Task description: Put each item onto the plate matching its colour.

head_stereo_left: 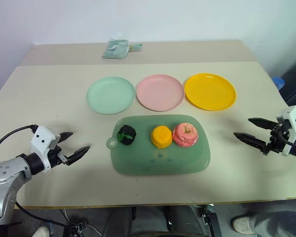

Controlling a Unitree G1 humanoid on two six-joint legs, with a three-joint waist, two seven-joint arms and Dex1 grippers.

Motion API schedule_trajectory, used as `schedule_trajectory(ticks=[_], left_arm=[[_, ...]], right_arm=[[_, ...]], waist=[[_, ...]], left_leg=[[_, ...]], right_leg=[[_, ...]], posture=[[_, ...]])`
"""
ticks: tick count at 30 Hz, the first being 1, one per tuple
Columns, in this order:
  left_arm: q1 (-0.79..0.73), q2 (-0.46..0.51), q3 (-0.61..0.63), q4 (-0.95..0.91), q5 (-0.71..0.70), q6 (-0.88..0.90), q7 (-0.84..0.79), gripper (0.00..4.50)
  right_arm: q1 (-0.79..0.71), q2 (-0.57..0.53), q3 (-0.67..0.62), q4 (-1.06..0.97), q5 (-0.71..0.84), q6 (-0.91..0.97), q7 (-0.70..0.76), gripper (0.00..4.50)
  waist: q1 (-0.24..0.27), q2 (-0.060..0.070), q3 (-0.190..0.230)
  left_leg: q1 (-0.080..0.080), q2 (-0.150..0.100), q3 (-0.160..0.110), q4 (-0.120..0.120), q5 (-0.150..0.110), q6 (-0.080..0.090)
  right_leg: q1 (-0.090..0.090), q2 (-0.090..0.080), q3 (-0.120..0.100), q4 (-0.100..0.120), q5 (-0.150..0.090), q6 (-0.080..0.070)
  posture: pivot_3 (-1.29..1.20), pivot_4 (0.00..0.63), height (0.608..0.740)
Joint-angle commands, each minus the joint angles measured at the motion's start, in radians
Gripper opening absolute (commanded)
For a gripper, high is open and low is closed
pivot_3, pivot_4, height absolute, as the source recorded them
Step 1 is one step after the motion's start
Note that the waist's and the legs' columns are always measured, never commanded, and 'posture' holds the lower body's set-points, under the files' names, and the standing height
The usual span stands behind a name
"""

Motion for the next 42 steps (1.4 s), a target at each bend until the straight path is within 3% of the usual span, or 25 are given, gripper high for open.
schedule_trajectory(ticks=[1, 5, 13, 22, 28, 31, 33, 38, 42], left_arm=[[-0.007, -0.011, 0.029, -0.04, -0.016, -0.001, 0.023, 4.45], [-0.018, -0.032, 0.018, -0.057, -0.016, -0.003, 0.051, 4.45], [-0.179, -0.071, -0.029, -0.069, -0.123, 0.099, 0.07, 4.45], [-0.474, -0.023, -0.452, 0.021, 0.028, 0.072, -0.157, 4.45], [-0.605, -0.041, -0.597, 0.2, 0.166, 0.028, -0.204, 4.45], [-0.618, -0.048, -0.595, 0.248, 0.188, 0.001, -0.216, 3.64], [-0.618, -0.059, -0.567, 0.276, 0.187, -0.023, -0.208, 2.7], [-0.667, -0.139, -0.4, 0.365, 0.1, -0.016, -0.106, 2.7], [-0.838, -0.183, -0.354, 0.649, 0.244, -0.07, 0.168, 2.7]], right_arm=[[-0.033, 0.002, 0.0, -0.04, 0.005, 0.007, -0.014, 4.5], [-0.045, 0.013, 0.014, -0.051, -0.009, 0.001, -0.041, 4.5], [-0.026, 0.051, -0.024, -0.13, 0.011, 0.011, -0.106, 4.5], [0.165, 0.07, -0.116, -0.419, 0.138, 0.125, -0.1, 4.5], [0.248, 0.132, -0.104, -0.56, 0.172, 0.14, -0.15, 4.5], [0.26, 0.151, -0.101, -0.589, 0.179, 0.144, -0.172, 4.5], [0.263, 0.156, -0.1, -0.605, 0.188, 0.146, -0.18, 4.5], [0.226, 0.145, -0.083, -0.621, 0.216, 0.15, -0.192, 4.5], [0.118, 0.139, -0.012, -0.628, 0.243, 0.158, -0.211, 4.5]], waist=[[0.0, 0.0, 0.0], [-0.001, 0.0, 0.0], [0.002, 0.0, 0.0], [0.0, 0.001, 0.0], [-0.001, 0.001, 0.0], [-0.001, 0.001, 0.0], [0.001, 0.001, 0.0], [0.002, 0.0, 0.0], [0.002, -0.002, 0.001]], left_leg=[[0.0, 0.0, 0.0, 0.0, 0.0, 0.0], [0.0, 0.0, 0.0, 0.0, 0.0, 0.0], [-0.001, 0.0, -0.001, 0.003, 0.0, 0.0], [-0.001, -0.003, -0.001, 0.004, 0.0, 0.0], [-0.001, -0.003, -0.001, 0.004, 0.0, 0.0], [-0.001, -0.003, -0.001, 0.004, 0.0, 0.0], [-0.001, -0.003, -0.001, 0.005, 0.0, 0.0], [-0.001, -0.003, -0.002, 0.005, 0.0, 0.0], [-0.001, -0.003, -0.003, 0.007, 0.0, 0.0]], right_leg=[[0.0, 0.0, 0.0, 0.0, 0.0, 0.0], [0.0, 0.0, 0.0, 0.0, 0.0, 0.0], [0.001, 0.0, -0.001, 0.0, 0.001, 0.002], [0.002, 0.002, -0.002, 0.0, 0.001, 0.002], [0.002, 0.004, -0.001, 0.001, 0.001, 0.002], [0.002, 0.003, -0.001, 0.001, 0.001, 0.002], [0.002, 0.003, -0.001, 0.001, 0.001, 0.002], [0.002, 0.003, -0.001, 0.001, 0.001, 0.002], [0.001, 0.003, -0.002, 0.004, 0.001, 0.003]], posture=[[0.0, 0.15, 0.74], [0.0, 0.15, 0.74], [0.0, 0.15, 0.74], [0.0, 0.15, 0.74], [0.0, 0.15, 0.74], [0.0, 0.15, 0.74], [0.0, 0.15, 0.74], [0.0, 0.15, 0.74], [0.0, 0.15, 0.74]])
